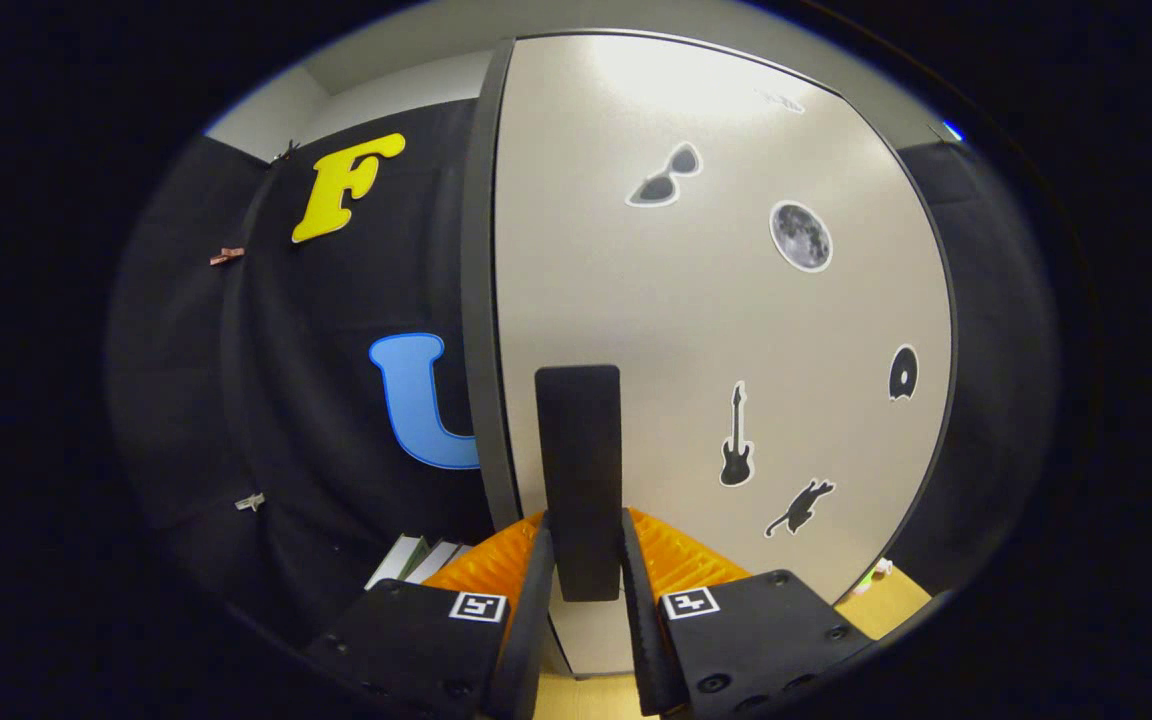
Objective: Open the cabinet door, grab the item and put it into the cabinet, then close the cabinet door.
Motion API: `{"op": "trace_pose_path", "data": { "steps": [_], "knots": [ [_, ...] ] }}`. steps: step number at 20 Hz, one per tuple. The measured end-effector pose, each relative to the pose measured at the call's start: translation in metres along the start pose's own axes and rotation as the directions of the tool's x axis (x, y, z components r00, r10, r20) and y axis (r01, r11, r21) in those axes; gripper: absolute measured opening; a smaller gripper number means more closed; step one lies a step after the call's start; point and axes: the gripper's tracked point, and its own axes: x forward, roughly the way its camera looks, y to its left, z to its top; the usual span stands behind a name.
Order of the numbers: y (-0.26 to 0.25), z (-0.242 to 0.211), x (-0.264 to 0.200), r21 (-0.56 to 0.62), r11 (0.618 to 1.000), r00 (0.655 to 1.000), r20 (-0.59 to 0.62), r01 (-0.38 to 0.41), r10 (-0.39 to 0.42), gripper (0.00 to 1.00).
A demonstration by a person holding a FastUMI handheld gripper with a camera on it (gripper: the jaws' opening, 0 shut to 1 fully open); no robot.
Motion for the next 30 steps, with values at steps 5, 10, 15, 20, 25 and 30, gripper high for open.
{"op": "trace_pose_path", "data": {
  "steps": [5, 10, 15, 20, 25, 30],
  "knots": [
    [0.0, 0.004, 0.0, -0.069, 0.995, 0.996, 0.06, 0.065, -0.061, 0.34],
    [0.0, 0.004, -0.001, -0.06, 0.998, 0.999, 0.042, 0.022, -0.02, 0.17],
    [0.002, 0.002, -0.02, -0.057, 0.997, 0.998, 0.021, -0.05, 0.051, 0.17],
    [0.002, 0.004, -0.065, -0.037, 0.987, 0.988, 0.023, -0.154, 0.155, 0.16],
    [-0.011, 0.005, -0.093, -0.03, 0.975, 0.974, 0.027, -0.222, 0.223, 0.16],
    [-0.03, 0.006, -0.115, -0.049, 0.974, 0.974, 0.037, -0.222, 0.224, 0.17]
  ]
}}
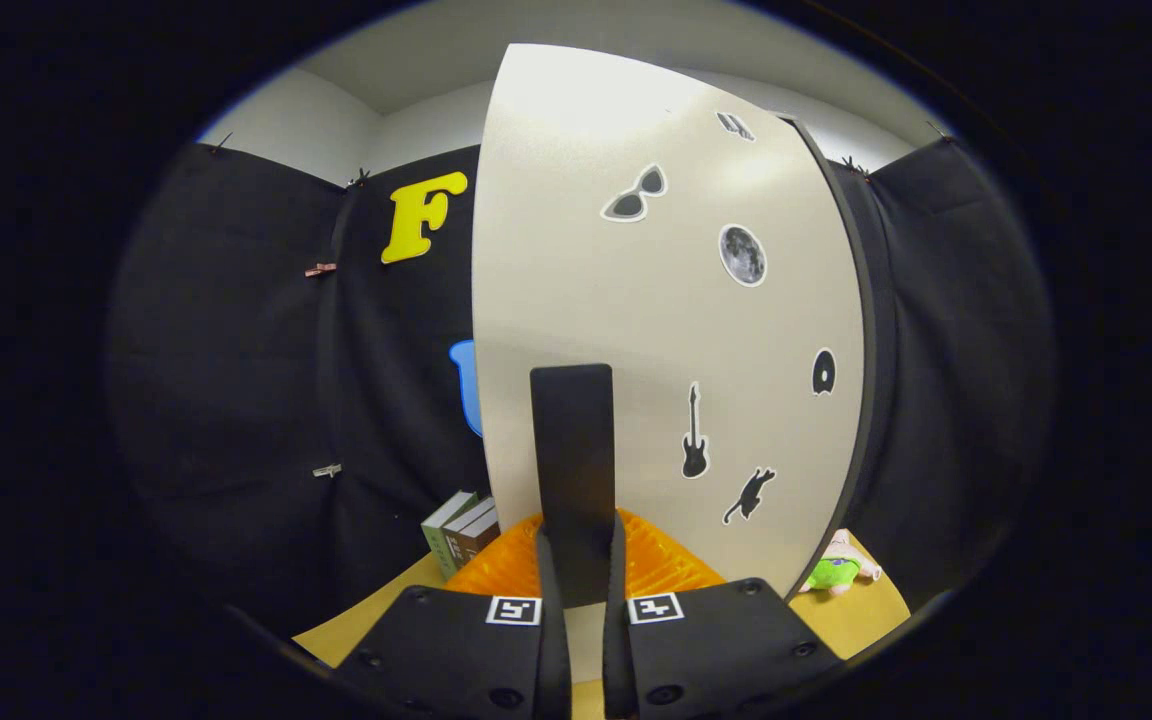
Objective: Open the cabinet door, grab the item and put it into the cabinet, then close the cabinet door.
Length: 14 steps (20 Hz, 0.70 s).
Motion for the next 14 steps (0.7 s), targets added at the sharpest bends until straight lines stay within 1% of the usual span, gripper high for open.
{"op": "trace_pose_path", "data": {
  "steps": [3, 6, 9, 11, 14],
  "knots": [
    [-0.01, 0.001, -0.014, -0.018, 1.0, 1.0, 0.005, 0.007, -0.007, 0.16],
    [-0.021, 0.002, -0.028, -0.045, 0.998, 0.999, 0.012, 0.032, -0.031, 0.16],
    [-0.034, 0.003, -0.038, -0.056, 0.996, 0.997, 0.028, 0.069, -0.067, 0.16],
    [-0.043, 0.004, -0.045, -0.084, 0.992, 0.995, 0.035, 0.094, -0.091, 0.16],
    [-0.061, 0.006, -0.054, -0.107, 0.982, 0.988, 0.049, 0.154, -0.149, 0.16]
  ]
}}
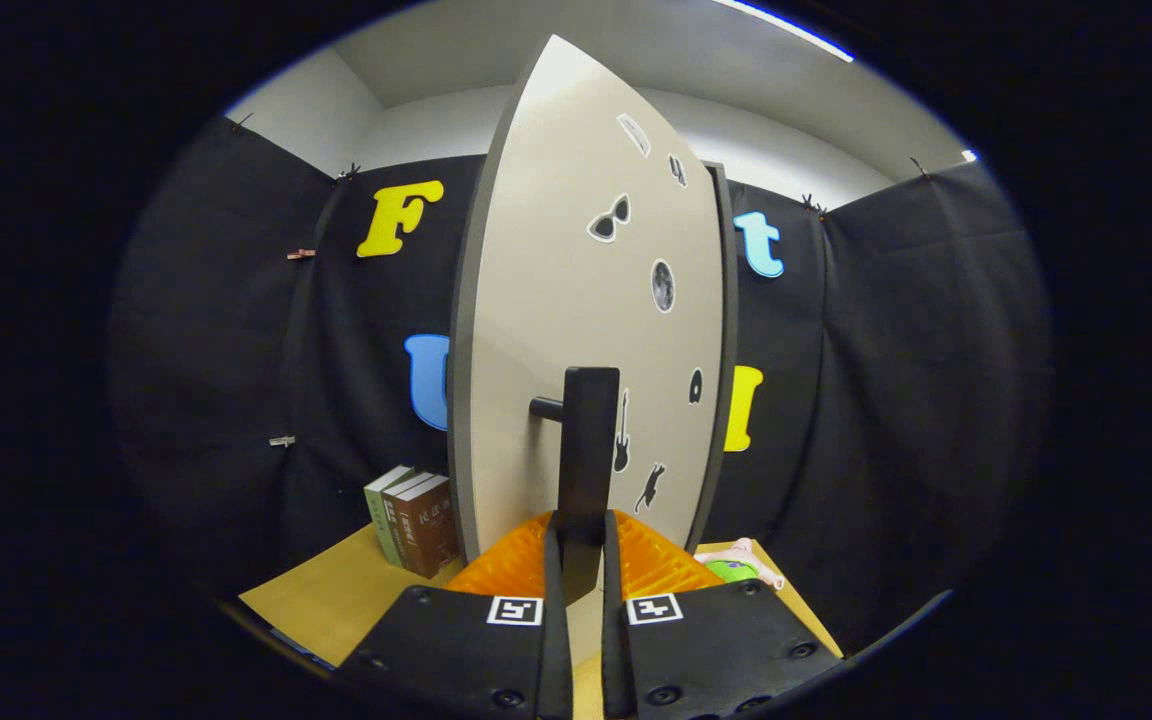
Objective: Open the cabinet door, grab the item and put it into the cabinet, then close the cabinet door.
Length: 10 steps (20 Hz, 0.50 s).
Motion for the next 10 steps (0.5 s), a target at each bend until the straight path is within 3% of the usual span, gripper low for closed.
{"op": "trace_pose_path", "data": {
  "steps": [10],
  "knots": [
    [-0.061, -0.003, -0.009, -0.005, 0.977, 0.977, 0.016, 0.213, -0.213, 0.09]
  ]
}}
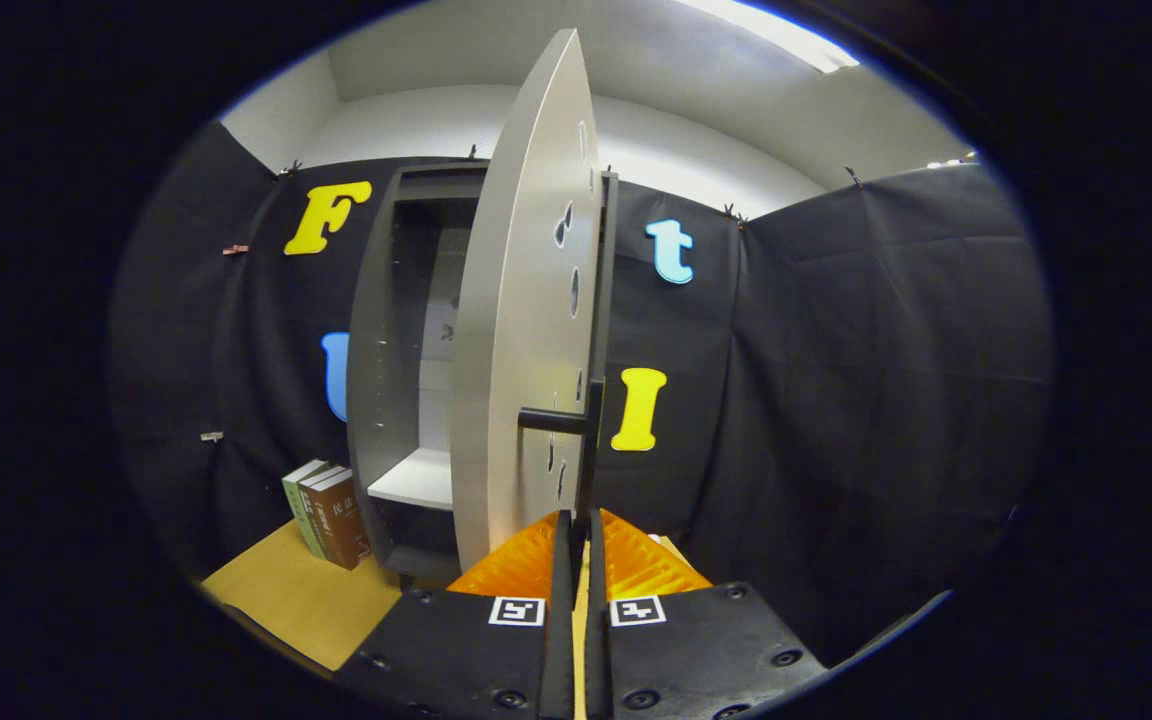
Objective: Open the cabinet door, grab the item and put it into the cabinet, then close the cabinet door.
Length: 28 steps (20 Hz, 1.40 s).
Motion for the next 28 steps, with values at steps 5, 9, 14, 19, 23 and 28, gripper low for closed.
{"op": "trace_pose_path", "data": {
  "steps": [5, 9, 14, 19, 23, 28],
  "knots": [
    [-0.019, 0.0, 0.001, 0.087, 0.995, 0.999, 0.001, 0.04, -0.04, 0.06],
    [-0.022, 0.0, -0.001, 0.074, 0.996, 0.999, 0.002, 0.046, -0.046, 0.06],
    [-0.034, 0.012, -0.003, 0.036, 0.995, 0.994, 0.047, 0.098, -0.1, 0.1],
    [-0.026, 0.026, -0.029, 0.017, 0.995, 0.994, 0.053, 0.098, -0.099, 0.6],
    [0.002, 0.057, -0.051, 0.044, 0.998, 0.989, 0.138, 0.05, -0.056, 0.97],
    [0.083, 0.053, -0.06, 0.067, 0.989, 0.985, 0.121, -0.131, 0.123, 0.97]
  ]
}}
